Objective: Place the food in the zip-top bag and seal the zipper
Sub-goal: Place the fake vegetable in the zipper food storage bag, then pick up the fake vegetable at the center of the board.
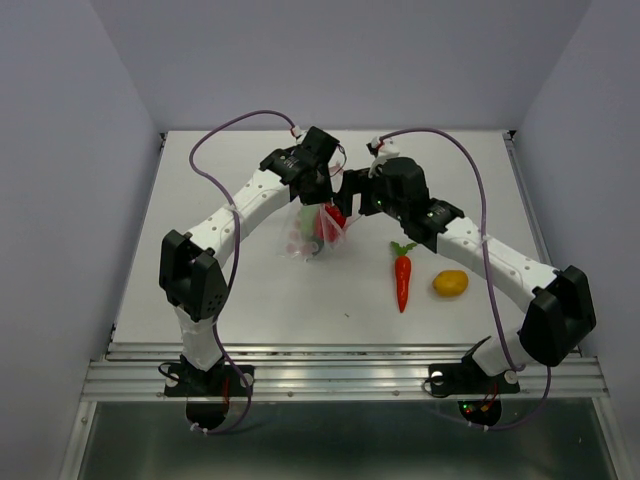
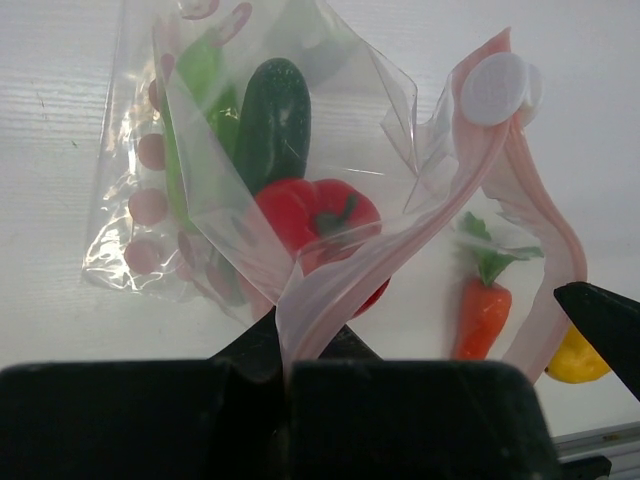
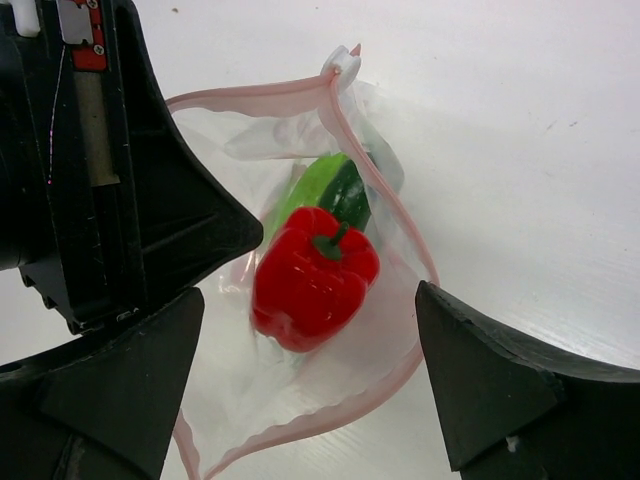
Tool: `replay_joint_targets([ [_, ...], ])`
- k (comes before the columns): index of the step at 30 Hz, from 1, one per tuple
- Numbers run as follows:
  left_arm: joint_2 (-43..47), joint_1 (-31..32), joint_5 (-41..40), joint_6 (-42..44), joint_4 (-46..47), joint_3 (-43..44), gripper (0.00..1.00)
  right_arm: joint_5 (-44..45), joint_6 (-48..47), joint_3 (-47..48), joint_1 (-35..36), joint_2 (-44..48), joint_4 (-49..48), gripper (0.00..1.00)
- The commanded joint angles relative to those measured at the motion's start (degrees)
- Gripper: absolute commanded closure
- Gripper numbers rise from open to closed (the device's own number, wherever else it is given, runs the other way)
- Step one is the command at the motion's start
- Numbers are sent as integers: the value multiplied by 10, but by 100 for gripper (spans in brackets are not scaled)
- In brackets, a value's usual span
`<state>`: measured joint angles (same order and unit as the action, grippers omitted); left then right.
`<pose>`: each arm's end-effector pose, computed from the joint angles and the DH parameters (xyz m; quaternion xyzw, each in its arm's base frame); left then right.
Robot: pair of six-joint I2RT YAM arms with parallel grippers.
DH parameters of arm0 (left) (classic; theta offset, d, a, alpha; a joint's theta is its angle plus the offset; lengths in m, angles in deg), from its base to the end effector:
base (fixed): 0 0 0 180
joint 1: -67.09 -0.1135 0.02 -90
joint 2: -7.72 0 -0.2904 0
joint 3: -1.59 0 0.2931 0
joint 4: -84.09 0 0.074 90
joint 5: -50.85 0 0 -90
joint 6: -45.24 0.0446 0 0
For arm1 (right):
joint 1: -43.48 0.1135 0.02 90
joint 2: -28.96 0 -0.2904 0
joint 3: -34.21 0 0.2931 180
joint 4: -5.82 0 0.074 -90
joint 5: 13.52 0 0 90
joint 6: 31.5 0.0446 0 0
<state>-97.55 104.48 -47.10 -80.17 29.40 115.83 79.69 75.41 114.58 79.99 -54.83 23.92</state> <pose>0.3760 -0.2796 0.3547 -0.0102 0.9244 -0.1714 0.3407 0.3161 0.2309 0.3412 -0.1251 0.8170 0.2321 0.5128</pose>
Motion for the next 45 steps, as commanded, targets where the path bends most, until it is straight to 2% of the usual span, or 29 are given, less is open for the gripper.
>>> replay_joint_targets([
  [1,31,1,-5,3,6,9,100,-13,5,33,7,17,8,7],
  [3,29,1,-5,4,4,12,100,-18,11,37,7,25,13,0],
  [6,24,1,-8,7,-5,21,100,-7,24,42,7,48,39,0],
  [10,26,1,-12,9,-12,21,100,112,64,43,7,82,99,0],
  [13,31,1,-13,10,-10,15,100,171,105,7,-6,126,144,0],
  [16,32,1,-10,11,-8,12,100,167,137,-25,-49,160,187,0],
  [21,38,1,-8,12,1,1,100,160,161,-60,-118,166,245,0],
  [30,44,1,-8,18,3,-10,100,152,197,-158,-291,185,362,0],
  [36,41,1,2,24,13,-13,100,118,211,-213,-326,194,386,0],
  [45,42,1,4,26,15,-16,100,80,238,-264,-331,184,362,0],
])
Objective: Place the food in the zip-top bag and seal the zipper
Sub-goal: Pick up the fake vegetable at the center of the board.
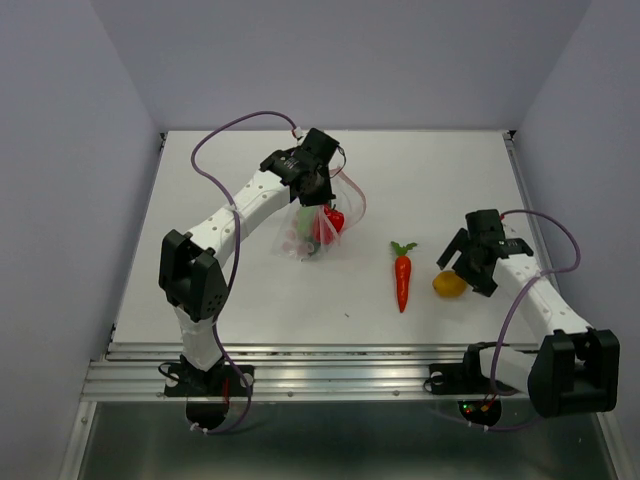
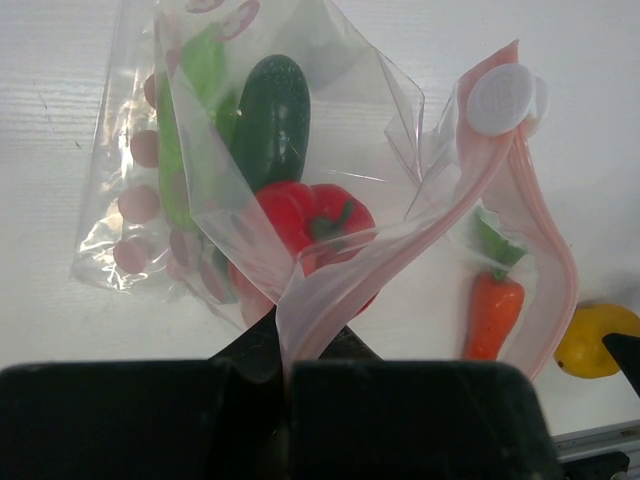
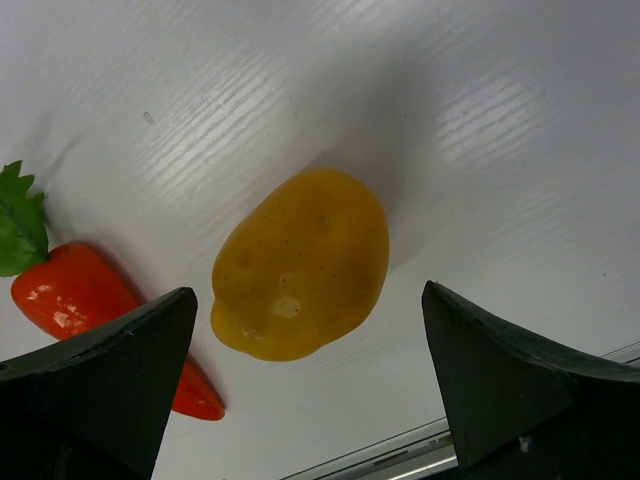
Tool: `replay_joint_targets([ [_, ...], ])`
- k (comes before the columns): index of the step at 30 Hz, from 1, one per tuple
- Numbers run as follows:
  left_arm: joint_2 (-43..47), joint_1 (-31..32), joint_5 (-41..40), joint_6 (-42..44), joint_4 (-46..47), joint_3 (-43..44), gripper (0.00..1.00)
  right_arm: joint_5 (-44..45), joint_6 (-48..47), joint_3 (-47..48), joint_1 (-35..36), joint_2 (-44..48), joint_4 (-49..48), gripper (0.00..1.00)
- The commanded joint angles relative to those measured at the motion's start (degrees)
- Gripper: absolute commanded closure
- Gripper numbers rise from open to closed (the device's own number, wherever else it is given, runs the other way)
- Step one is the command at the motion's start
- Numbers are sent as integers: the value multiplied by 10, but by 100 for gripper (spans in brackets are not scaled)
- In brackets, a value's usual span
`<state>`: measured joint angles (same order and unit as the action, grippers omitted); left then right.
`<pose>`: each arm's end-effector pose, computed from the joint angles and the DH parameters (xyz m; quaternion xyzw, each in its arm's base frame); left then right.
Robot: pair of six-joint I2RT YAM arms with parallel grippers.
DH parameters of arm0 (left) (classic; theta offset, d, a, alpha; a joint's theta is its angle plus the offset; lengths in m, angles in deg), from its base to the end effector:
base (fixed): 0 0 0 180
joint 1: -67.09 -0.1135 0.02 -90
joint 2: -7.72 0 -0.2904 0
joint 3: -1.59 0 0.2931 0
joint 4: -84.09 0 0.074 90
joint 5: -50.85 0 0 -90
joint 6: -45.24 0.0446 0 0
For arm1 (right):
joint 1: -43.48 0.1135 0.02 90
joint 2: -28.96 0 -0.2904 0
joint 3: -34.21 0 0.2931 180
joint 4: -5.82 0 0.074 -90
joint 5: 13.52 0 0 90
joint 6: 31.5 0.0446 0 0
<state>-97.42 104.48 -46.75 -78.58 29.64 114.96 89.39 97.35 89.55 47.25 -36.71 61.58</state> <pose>0.3752 -0.2793 0.3504 0.0041 0.9262 -0.1666 0.3383 0.2365 0.0056 0.2182 0.3152 0.9199 -0.0277 0.2317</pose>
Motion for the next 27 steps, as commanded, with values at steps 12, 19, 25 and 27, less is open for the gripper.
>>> replay_joint_targets([
  [12,40,1,0,10,15,-8,100,-24,32,-60,-3,-21,-83,8],
  [19,39,1,-3,8,11,-10,100,-36,15,-62,-3,6,-112,42],
  [25,40,1,-1,8,9,-4,100,-81,-50,-24,-3,78,-125,52],
  [27,37,1,-1,9,4,2,100,-156,-67,-12,-3,99,-142,52],
])
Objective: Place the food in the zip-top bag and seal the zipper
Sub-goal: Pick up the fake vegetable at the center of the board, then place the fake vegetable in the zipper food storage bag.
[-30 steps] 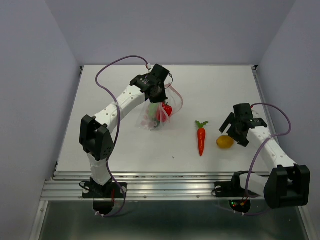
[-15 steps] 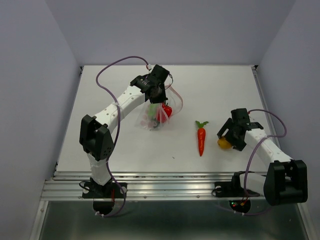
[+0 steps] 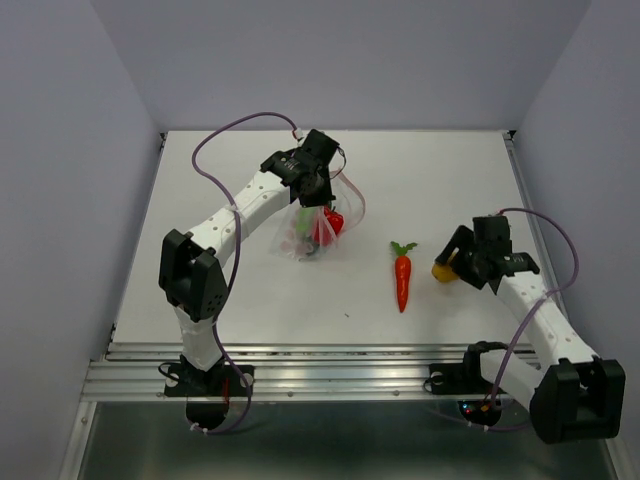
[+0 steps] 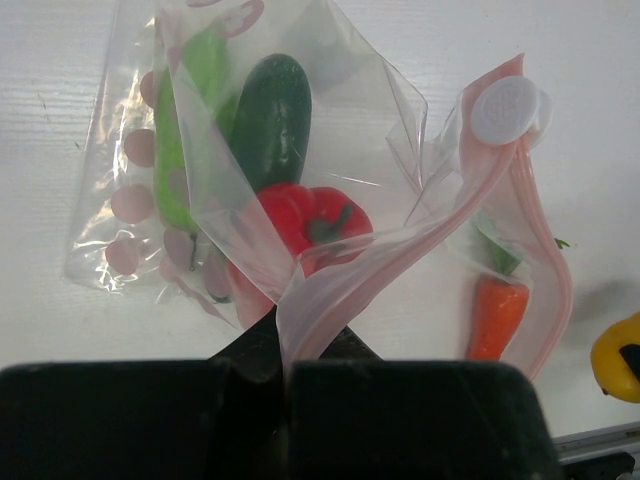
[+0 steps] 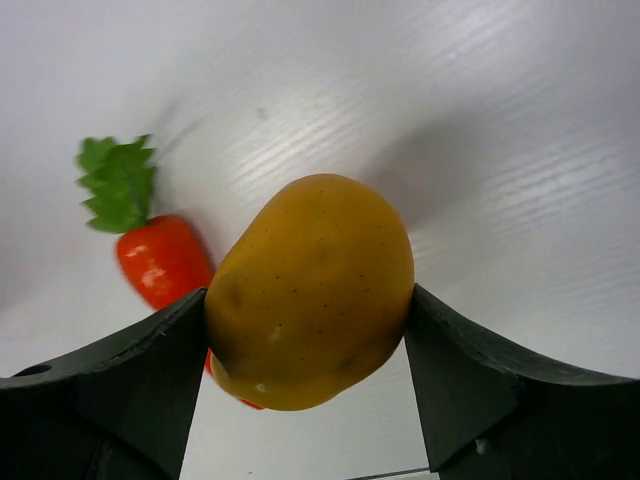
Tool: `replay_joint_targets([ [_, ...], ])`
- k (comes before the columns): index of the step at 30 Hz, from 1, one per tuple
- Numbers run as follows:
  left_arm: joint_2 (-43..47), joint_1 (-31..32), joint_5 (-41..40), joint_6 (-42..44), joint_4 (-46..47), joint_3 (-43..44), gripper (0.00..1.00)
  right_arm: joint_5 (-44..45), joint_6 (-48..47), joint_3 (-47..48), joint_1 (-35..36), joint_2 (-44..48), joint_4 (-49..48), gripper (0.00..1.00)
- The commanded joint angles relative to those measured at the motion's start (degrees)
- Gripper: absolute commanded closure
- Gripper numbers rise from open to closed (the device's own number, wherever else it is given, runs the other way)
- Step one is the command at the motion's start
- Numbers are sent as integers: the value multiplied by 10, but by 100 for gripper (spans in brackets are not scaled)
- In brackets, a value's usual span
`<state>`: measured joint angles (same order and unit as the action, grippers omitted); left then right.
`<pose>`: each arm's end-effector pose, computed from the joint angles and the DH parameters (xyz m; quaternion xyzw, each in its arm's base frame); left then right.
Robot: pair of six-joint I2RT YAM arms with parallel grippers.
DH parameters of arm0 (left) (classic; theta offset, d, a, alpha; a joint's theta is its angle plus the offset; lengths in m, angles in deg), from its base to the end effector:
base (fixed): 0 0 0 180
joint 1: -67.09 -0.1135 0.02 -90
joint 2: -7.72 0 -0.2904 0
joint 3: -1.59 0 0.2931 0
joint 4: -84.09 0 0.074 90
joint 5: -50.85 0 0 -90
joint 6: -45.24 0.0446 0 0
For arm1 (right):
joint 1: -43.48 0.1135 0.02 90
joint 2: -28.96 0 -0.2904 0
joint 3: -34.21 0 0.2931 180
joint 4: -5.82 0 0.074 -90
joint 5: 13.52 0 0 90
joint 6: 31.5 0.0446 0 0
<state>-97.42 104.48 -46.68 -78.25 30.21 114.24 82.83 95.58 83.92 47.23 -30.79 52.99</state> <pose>0.3754 -0.2795 0.3466 0.0071 0.9267 -0.1653 0.3375 0.2262 0.0099 0.2138 0.2897 0.9132 0.0485 0.2827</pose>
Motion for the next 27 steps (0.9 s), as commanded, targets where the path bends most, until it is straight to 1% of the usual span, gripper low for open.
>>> replay_joint_targets([
  [1,36,2,-2,5,-2,11,100,-121,-57,60,-3,44,-84,52],
  [2,36,1,-2,4,-3,13,100,-186,-59,68,-3,46,-101,52],
  [5,36,1,-1,4,-5,13,100,-253,-46,107,12,47,-168,52],
  [9,36,1,-1,2,-9,16,100,-268,-39,162,58,31,-246,52],
  [11,35,1,0,1,-11,18,100,-267,-34,179,98,8,-289,52],
  [13,35,1,-1,-1,-12,18,100,-258,-40,209,130,-15,-314,52],
  [14,34,1,-2,-1,-13,19,100,-251,-46,220,164,-40,-318,51],
  [19,31,1,0,-3,-17,25,100,-211,-50,265,215,-107,-368,51],
  [23,28,1,4,-4,-16,30,100,-169,-63,297,257,-161,-361,51],
  [26,28,1,2,-6,-20,32,100,-105,-66,312,280,-194,-355,51],
  [27,28,1,2,-7,-21,33,100,-92,-66,315,280,-201,-338,51],
])
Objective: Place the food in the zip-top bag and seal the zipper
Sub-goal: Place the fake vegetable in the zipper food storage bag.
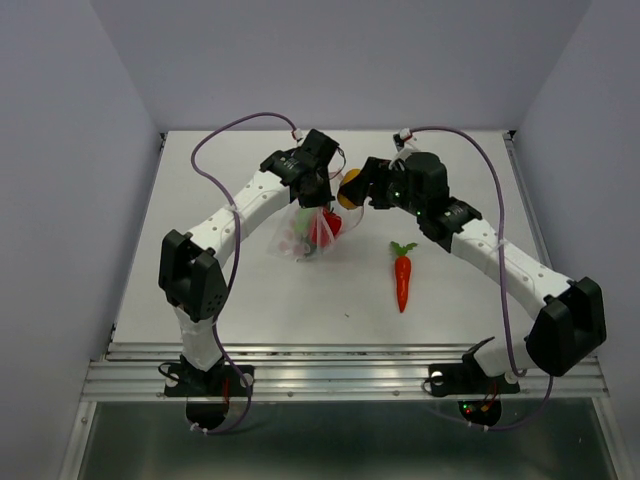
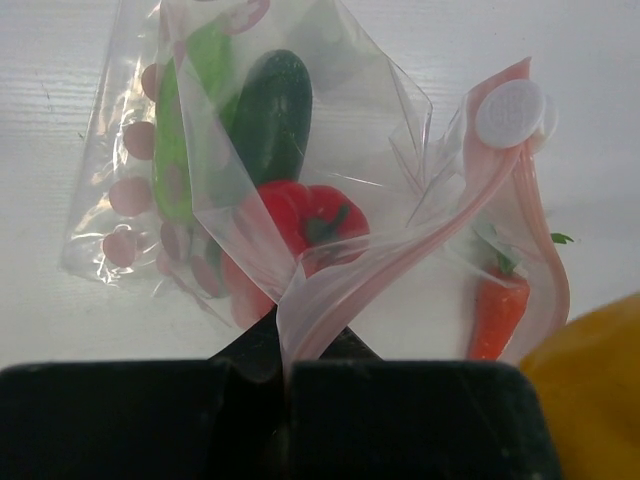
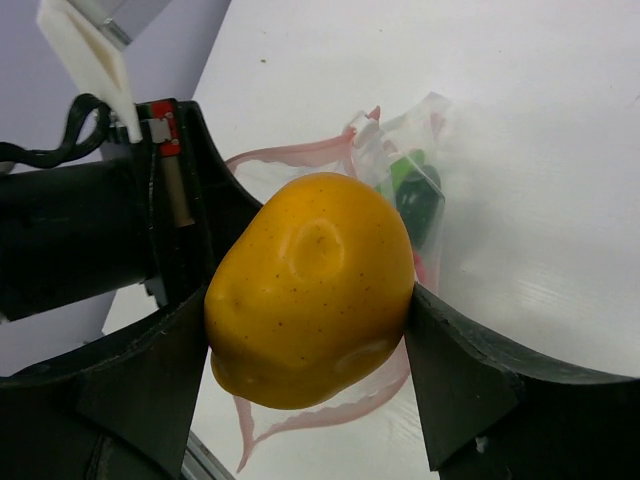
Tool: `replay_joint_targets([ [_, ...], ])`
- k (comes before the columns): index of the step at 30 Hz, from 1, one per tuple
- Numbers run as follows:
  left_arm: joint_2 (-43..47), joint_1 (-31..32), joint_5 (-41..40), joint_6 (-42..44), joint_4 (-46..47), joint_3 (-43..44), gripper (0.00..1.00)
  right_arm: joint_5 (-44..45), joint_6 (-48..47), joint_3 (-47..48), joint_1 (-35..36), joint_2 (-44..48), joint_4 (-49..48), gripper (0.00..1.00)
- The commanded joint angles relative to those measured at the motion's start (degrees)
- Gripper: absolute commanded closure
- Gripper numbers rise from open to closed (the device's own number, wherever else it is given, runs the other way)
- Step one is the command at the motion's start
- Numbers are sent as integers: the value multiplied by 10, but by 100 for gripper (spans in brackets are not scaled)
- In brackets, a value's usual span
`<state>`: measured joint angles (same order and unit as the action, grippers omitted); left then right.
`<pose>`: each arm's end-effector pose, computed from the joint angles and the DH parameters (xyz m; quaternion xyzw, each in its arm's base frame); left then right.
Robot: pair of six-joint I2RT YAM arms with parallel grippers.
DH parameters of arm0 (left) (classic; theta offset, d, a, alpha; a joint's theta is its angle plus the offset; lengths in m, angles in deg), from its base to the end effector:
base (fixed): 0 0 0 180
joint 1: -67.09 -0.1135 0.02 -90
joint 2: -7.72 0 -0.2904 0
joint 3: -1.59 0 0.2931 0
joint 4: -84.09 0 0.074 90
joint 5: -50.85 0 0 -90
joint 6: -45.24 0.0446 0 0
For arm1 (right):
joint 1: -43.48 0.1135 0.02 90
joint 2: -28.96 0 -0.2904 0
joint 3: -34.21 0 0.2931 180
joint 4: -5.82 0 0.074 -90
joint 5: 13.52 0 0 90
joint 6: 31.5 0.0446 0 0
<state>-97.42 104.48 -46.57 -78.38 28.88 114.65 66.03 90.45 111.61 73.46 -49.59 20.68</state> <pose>0.3740 -0.2786 0.3473 0.0070 0.9297 -0.1620 0.3308 0.3153 0.1912 0.3597 -0.0411 0.7962 0.3707 0.4764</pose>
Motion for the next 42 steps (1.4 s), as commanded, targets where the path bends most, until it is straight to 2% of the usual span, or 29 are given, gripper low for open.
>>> replay_joint_targets([
  [1,29,2,1,-6,-7,30,100,84,-19,39,27,-26,-9,51],
  [6,33,1,-2,-6,-12,34,100,163,-29,54,71,-57,21,50],
  [11,34,2,-5,-7,-13,36,100,217,-35,61,96,-65,53,42],
  [16,32,1,-5,-5,-13,35,100,222,-30,63,106,-68,78,27],
  [22,31,1,-6,-6,-10,32,100,218,-40,71,112,-64,100,16],
  [30,31,1,-8,-5,-11,33,100,199,-50,78,112,-48,107,8],
  [35,33,2,-10,-2,-13,35,100,183,-58,85,112,-42,108,8],
  [38,35,1,-15,0,-15,36,100,173,-62,91,112,-32,108,0],
  [42,36,1,-17,1,-16,34,100,171,-69,96,112,-2,108,0],
])
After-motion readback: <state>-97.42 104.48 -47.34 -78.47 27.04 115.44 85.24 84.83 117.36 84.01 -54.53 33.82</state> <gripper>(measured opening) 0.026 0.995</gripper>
